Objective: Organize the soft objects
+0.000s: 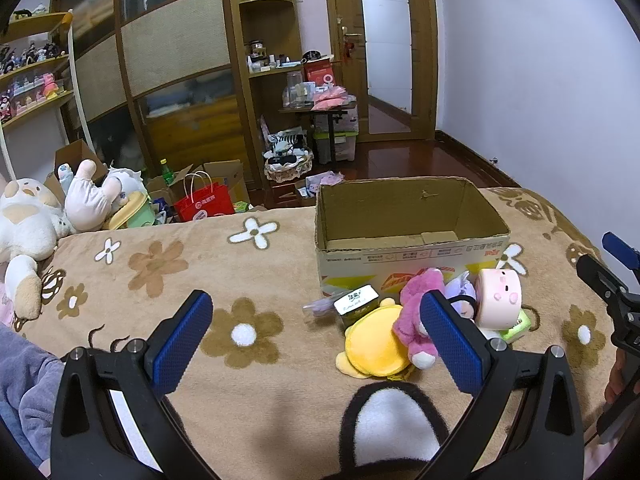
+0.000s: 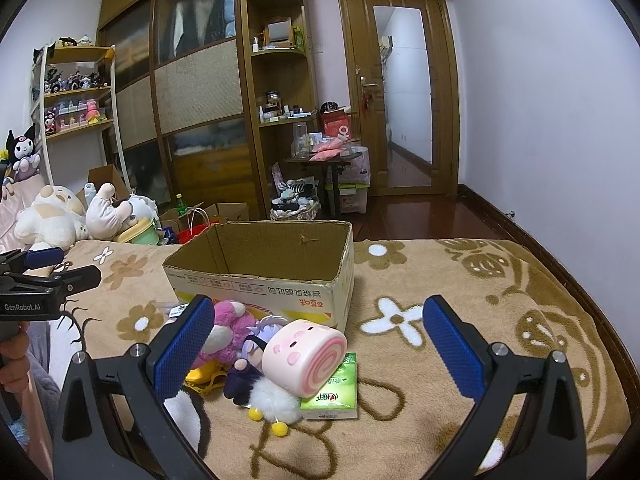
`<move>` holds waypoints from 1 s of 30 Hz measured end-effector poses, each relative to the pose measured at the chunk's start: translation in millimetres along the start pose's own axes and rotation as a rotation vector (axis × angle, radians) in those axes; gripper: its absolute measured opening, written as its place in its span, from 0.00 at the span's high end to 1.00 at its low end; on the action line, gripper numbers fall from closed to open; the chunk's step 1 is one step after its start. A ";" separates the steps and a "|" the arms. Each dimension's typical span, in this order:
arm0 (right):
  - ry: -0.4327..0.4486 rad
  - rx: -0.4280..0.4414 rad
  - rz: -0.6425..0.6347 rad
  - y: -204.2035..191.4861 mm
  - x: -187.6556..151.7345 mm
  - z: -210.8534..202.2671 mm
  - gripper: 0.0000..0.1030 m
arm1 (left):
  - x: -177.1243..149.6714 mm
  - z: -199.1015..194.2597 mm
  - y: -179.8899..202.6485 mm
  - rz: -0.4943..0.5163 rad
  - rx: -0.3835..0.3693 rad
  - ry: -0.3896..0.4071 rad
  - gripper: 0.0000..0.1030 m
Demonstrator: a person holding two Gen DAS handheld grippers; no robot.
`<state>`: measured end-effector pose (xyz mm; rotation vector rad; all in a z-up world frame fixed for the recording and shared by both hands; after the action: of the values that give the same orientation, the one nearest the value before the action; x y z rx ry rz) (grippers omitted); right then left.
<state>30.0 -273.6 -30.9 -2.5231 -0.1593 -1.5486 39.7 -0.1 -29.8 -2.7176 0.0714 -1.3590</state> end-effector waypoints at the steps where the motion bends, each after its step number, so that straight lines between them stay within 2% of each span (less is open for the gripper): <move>1: 0.000 0.000 0.000 0.4 -0.3 0.5 0.00 | 0.0 -0.3 0.0 0.001 0.000 0.002 0.01; 14: 0.011 -0.013 0.009 -1.8 -2.2 -2.0 0.00 | -0.6 1.4 2.9 0.001 -0.006 -0.004 0.01; 20: 0.012 -0.004 0.027 -0.1 0.2 0.4 0.00 | 5.6 4.0 -3.1 -0.039 -0.059 -0.014 0.01; 30: -0.008 0.022 0.027 -0.9 2.4 20.2 0.00 | 24.6 10.0 8.2 -0.001 -0.053 0.035 0.01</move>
<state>48.6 -268.6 -37.6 -2.5049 -0.1413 -1.5184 62.6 -9.7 -17.1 -2.7374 0.1106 -1.4255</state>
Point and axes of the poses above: each gripper's, at about its wrist camera, not at the fingertips, and z roughly the way its jaws point, y to its right, x to its top, the point moved 5 cm from there along z, roughly the way its jaws point, and after that the axes turned 4 degrees about x, right-handed, at the moved point
